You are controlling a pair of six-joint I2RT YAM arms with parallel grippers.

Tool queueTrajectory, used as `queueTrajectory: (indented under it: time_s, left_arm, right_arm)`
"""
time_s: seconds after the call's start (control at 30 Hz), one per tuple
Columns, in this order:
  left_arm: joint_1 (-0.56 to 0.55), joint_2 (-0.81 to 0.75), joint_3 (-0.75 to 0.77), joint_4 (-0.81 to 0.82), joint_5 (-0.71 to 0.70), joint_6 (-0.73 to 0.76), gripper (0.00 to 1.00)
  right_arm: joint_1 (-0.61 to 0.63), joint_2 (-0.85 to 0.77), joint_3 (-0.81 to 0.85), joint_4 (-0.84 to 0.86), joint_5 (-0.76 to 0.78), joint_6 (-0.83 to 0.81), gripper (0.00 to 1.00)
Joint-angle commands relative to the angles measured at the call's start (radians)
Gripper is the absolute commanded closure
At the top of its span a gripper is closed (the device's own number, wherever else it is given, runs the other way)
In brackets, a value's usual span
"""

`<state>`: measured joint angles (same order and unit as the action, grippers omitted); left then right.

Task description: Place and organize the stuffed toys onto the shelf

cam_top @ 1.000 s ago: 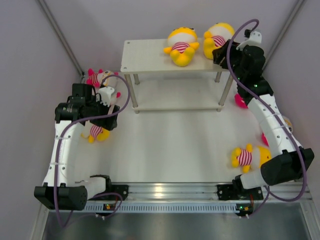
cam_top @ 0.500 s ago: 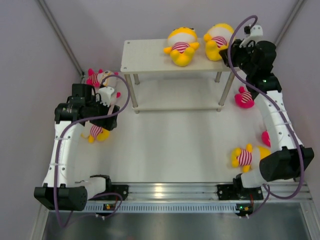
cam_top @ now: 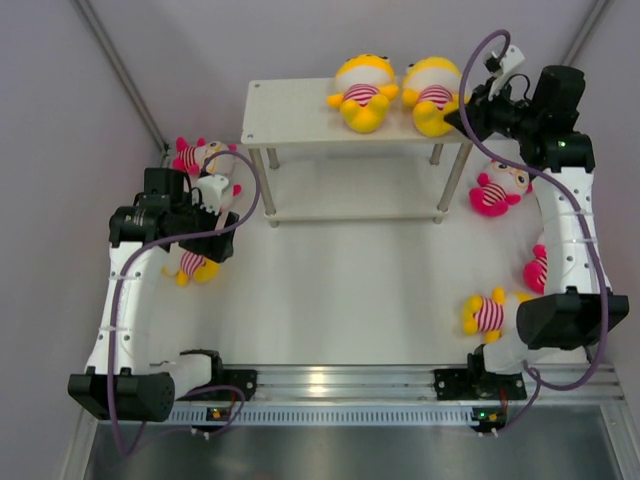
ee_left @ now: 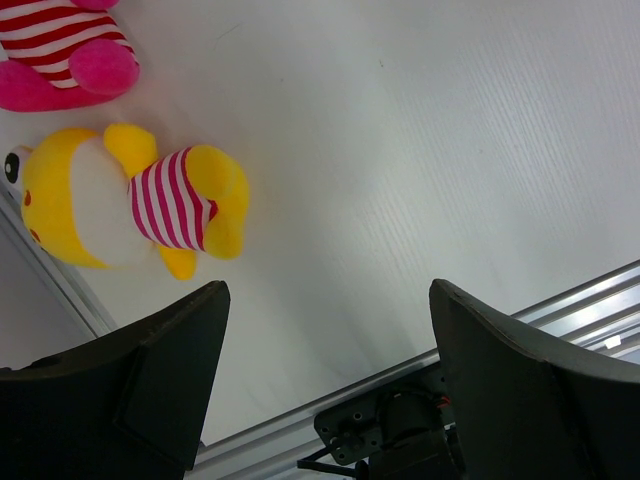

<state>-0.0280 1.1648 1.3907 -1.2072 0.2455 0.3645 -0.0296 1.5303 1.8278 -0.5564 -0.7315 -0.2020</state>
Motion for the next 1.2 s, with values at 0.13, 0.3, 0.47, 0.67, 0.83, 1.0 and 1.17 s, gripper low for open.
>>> queueTrajectory:
  time_s: [0.13,0.3,0.47,0.67,0.83,1.0,1.17]
  left_arm:
    - [0.003,-0.016,0.030,-0.012,0.001,-0.012,0.13]
    - [0.003,-0.016,0.027,-0.012,-0.003,-0.010,0.13]
    - [0.003,-0.016,0.025,-0.012,-0.003,-0.007,0.13]
    - [0.003,-0.004,0.022,-0.011,-0.014,-0.006,0.13]
    - [0.003,0.025,-0.002,0.026,-0.079,-0.013,0.13]
    - [0.103,0.071,-0.058,0.077,-0.108,0.036,0.12]
    - [0.342,0.160,-0.169,0.098,-0.103,0.166,0.13]
  right_arm:
    - [-0.029,0.047,0.056,-0.042,-0.057,-0.056,0.89]
    - [-0.052,0.100,0.094,-0.016,-0.040,-0.020,0.87]
    - [-0.056,0.122,0.139,-0.045,-0.048,-0.030,0.78]
    - [-0.056,0.021,0.030,0.045,-0.034,0.004,0.58]
    - [-0.055,-0.059,-0.053,0.113,-0.003,0.036,0.34]
    - [-0.056,-0.171,-0.131,0.199,0.089,0.076,0.17]
    - [-0.056,-0.268,-0.202,0.225,0.145,0.084,0.10]
